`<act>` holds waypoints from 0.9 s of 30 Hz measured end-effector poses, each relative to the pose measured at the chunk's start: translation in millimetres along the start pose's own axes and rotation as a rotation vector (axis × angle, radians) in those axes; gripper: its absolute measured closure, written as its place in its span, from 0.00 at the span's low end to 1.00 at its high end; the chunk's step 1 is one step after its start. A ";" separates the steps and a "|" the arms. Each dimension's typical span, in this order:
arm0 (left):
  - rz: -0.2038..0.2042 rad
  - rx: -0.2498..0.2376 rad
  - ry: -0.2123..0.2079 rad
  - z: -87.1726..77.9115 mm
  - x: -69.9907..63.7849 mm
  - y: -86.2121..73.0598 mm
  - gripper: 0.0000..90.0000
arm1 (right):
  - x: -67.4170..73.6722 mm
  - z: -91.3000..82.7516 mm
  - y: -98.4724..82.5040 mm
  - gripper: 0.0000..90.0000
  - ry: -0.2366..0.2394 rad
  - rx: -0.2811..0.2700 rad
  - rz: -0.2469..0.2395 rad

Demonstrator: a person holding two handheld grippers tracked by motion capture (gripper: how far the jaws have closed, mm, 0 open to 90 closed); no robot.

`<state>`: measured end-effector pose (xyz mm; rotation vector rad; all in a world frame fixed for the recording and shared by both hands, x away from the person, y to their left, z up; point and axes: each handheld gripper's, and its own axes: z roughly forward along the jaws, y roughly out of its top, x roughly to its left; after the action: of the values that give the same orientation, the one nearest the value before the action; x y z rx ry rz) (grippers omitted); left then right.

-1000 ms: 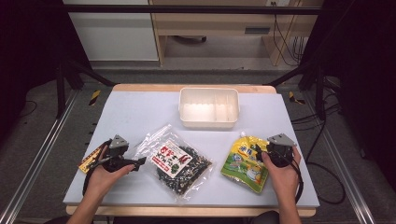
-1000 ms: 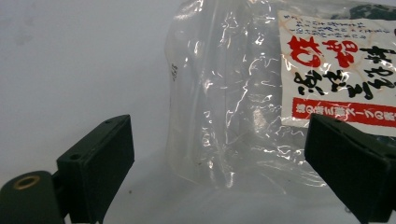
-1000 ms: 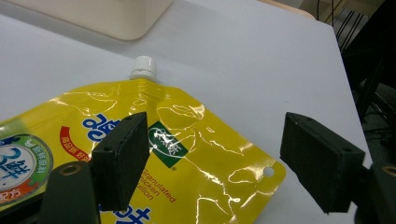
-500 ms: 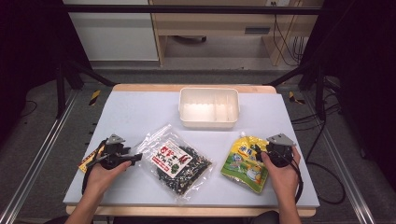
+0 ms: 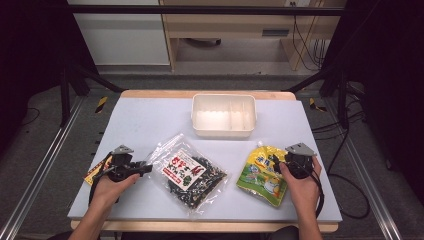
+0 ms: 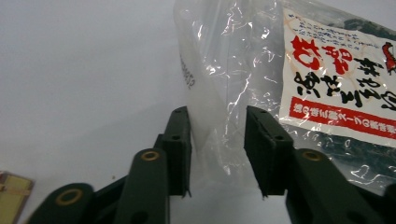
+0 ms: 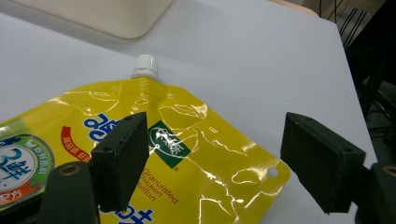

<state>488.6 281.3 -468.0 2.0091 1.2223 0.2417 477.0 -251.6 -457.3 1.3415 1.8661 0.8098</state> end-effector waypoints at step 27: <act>0.114 -0.102 0.029 -15.4 -16.6 12.6 0.99 | 1.4 -3.5 3.8 0.27 -0.002 -0.037 -0.003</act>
<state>480.6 272.2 -445.1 1.9950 1.0924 0.3832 475.9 -249.6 -452.4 1.3155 1.8430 0.8373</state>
